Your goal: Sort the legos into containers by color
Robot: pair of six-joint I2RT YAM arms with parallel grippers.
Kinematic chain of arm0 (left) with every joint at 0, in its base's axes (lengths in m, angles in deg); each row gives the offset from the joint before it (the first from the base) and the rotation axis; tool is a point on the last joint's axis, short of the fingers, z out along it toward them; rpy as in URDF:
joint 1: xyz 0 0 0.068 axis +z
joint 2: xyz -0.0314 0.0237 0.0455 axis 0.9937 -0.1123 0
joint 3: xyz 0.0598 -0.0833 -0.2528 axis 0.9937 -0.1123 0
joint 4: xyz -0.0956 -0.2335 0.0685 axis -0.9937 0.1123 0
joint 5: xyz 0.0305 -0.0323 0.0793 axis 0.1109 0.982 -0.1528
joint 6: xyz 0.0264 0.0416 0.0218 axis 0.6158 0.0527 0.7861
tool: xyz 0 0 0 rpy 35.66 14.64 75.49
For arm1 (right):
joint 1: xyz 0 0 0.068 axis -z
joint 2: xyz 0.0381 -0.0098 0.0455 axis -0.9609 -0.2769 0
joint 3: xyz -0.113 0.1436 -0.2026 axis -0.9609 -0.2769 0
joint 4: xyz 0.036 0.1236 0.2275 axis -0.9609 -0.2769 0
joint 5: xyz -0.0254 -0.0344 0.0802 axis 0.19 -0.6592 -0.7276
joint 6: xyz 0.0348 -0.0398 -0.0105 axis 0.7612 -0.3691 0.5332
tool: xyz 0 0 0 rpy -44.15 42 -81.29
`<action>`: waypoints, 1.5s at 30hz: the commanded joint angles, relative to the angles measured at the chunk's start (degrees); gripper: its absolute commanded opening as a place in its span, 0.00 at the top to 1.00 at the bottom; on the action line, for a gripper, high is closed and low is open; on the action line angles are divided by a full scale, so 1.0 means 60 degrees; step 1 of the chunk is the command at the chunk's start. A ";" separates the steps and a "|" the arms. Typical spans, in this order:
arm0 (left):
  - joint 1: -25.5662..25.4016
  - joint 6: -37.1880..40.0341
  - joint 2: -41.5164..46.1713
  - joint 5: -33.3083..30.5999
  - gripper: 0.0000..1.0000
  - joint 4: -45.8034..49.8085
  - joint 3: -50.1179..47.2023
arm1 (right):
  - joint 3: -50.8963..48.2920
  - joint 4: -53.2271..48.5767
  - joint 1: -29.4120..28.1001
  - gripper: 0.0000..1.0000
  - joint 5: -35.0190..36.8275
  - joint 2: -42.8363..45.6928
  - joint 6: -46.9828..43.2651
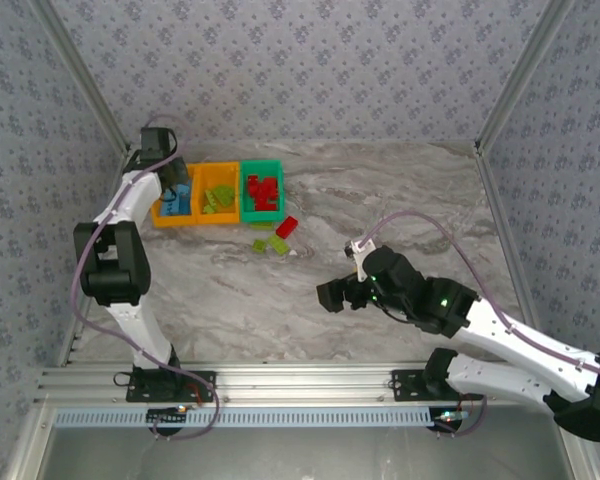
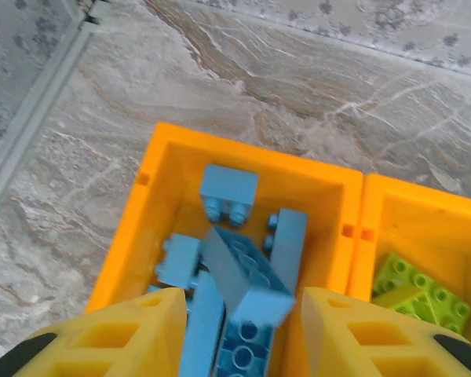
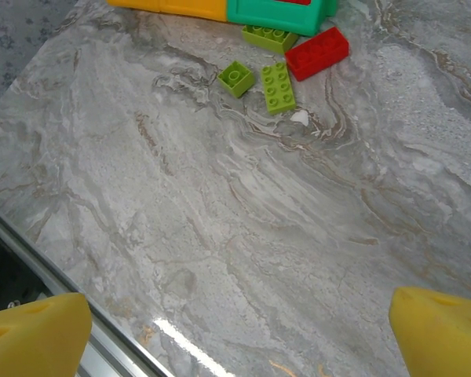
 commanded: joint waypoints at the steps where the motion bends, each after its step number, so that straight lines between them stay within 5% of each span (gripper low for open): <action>1: -0.0130 -0.0717 0.1567 0.0943 0.56 -0.0232 -0.0838 | -0.0102 0.0101 0.0188 0.00 0.0260 -0.0129 0.0172; 8: -0.2155 -0.1155 0.5712 0.1797 0.56 -0.1169 -0.3624 | 0.0405 0.1042 0.0749 0.00 0.0418 -0.2224 -0.0212; 14: -0.4333 0.1732 0.8248 0.1854 0.53 0.1228 -0.4038 | 0.1683 0.1550 0.0903 0.02 0.0442 -0.5197 -0.1791; 18: -0.5076 0.3401 0.9148 0.3076 0.36 0.3188 -0.4081 | 0.2796 0.1804 0.1191 0.04 0.0235 -0.7074 -0.2211; 23: -0.5428 0.4970 0.9732 0.4570 0.21 0.3737 -0.5325 | 0.4480 0.2056 0.1444 0.09 -0.0313 -0.9066 -0.2209; 30: -0.5418 0.5210 1.0600 0.4069 0.02 0.2561 -0.6677 | 0.6662 0.1439 0.1459 0.20 -0.0074 -1.1452 -0.2719; 37: -0.5392 0.5291 1.0709 0.3010 0.01 0.2333 -0.7200 | 0.7150 0.1259 0.1560 0.35 -0.0274 -1.2448 -0.2816; 45: -0.5312 0.5394 1.0849 0.3069 0.01 0.2265 -0.7273 | 0.6972 0.1017 0.1525 0.59 -0.0230 -1.2560 -0.2792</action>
